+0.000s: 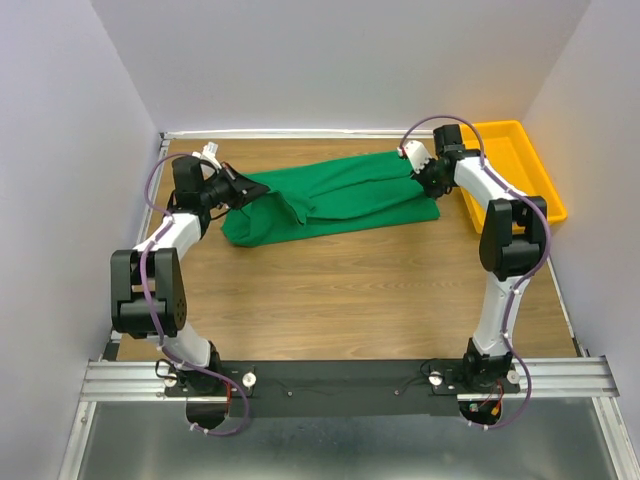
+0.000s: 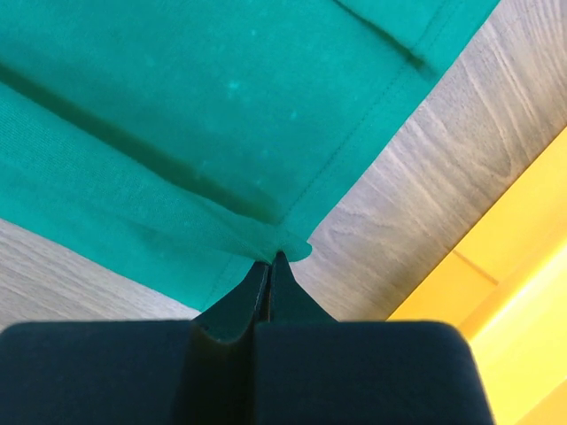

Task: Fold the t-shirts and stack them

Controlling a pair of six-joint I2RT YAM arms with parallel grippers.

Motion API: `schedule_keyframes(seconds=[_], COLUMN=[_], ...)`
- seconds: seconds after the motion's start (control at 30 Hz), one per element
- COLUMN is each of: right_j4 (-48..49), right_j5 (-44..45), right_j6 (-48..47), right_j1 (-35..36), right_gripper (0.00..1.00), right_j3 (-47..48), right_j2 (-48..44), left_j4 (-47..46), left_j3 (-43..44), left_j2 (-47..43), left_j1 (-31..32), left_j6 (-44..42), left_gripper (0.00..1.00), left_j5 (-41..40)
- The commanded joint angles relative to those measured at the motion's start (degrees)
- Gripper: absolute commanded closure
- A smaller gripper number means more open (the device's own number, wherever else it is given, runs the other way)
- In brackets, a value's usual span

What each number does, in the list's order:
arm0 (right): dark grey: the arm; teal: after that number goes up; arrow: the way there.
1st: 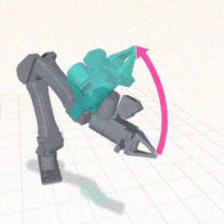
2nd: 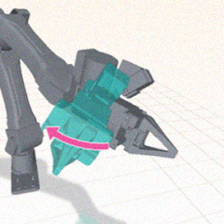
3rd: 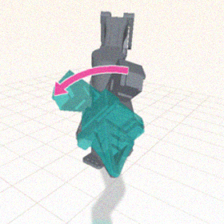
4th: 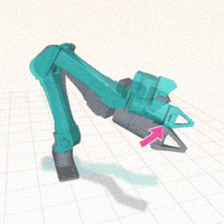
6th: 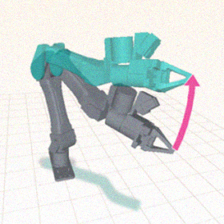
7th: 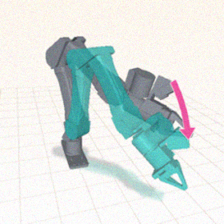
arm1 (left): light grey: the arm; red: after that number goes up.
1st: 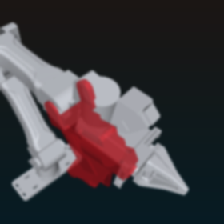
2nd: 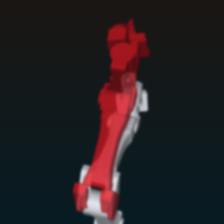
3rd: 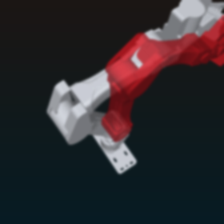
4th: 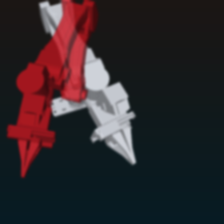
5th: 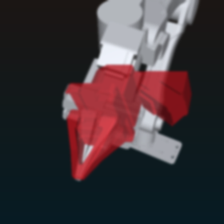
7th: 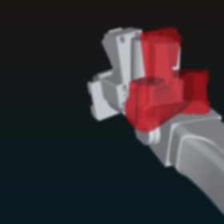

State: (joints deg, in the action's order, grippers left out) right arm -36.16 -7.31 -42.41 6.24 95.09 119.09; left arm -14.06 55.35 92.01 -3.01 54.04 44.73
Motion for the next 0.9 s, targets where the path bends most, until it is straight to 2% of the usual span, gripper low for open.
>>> schedule_keyframes(seconds=[0.0, 0.87], right_j4=[-0.6, -0.8], right_j5=[-0.2, 0.4], right_j6=[0.9, 1.7], right_j1=[-0.5, -0.6], right_gripper=[1.00, 0.99], right_j3=[2.1, 3.4], right_j2=[1.5, 3.6], left_j4=[-1.0, 3.3], left_j3=[2.0, 11.4], left_j2=[1.9, 10.2], left_j1=[-0.4, -0.4], left_j6=[-1.3, -4.7], left_gripper=[1.00, 1.00], left_j5=[-0.8, 0.6])
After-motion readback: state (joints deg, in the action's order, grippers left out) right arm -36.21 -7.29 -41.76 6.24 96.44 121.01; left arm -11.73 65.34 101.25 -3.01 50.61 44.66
